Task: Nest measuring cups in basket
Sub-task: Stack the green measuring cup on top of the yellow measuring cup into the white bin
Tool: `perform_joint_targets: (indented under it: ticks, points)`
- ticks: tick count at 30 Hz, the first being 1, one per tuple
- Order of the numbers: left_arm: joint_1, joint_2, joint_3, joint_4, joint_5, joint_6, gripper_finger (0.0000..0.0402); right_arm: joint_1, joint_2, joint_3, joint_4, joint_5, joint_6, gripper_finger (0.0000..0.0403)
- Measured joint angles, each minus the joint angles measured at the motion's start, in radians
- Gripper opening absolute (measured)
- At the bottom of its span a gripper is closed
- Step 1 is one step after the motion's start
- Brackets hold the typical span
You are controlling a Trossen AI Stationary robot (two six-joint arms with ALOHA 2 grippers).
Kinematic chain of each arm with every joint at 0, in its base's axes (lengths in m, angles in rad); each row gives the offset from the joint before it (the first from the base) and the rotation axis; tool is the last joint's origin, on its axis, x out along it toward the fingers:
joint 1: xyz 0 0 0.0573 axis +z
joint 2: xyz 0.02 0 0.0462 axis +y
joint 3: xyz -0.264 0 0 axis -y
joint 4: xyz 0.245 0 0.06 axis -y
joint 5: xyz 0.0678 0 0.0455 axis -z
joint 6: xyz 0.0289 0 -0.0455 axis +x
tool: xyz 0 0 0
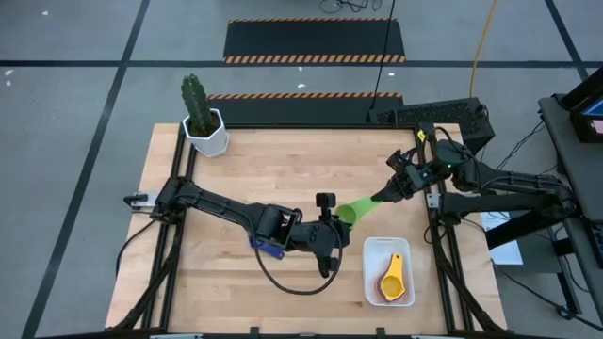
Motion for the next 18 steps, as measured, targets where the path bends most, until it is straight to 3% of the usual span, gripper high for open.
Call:
perform_joint_targets:
  ticks: [3,12,18]
  points:
    - [0.000,0.000,0.000,0.002,0.004,-0.029,0.0044,-0.004,0.000,0.000,-0.014,-0.028,0.000,0.0006]
    - [-0.035,-0.009,0.001,0.023,0.004,-0.258,0.0189,-0.052,-0.001,0.000,-0.034,-0.203,-0.008,0.0001]
    - [-0.080,-0.023,0.004,0.015,0.011,-0.489,0.0223,-0.096,-0.001,0.000,-0.037,-0.398,-0.010,0.0001]
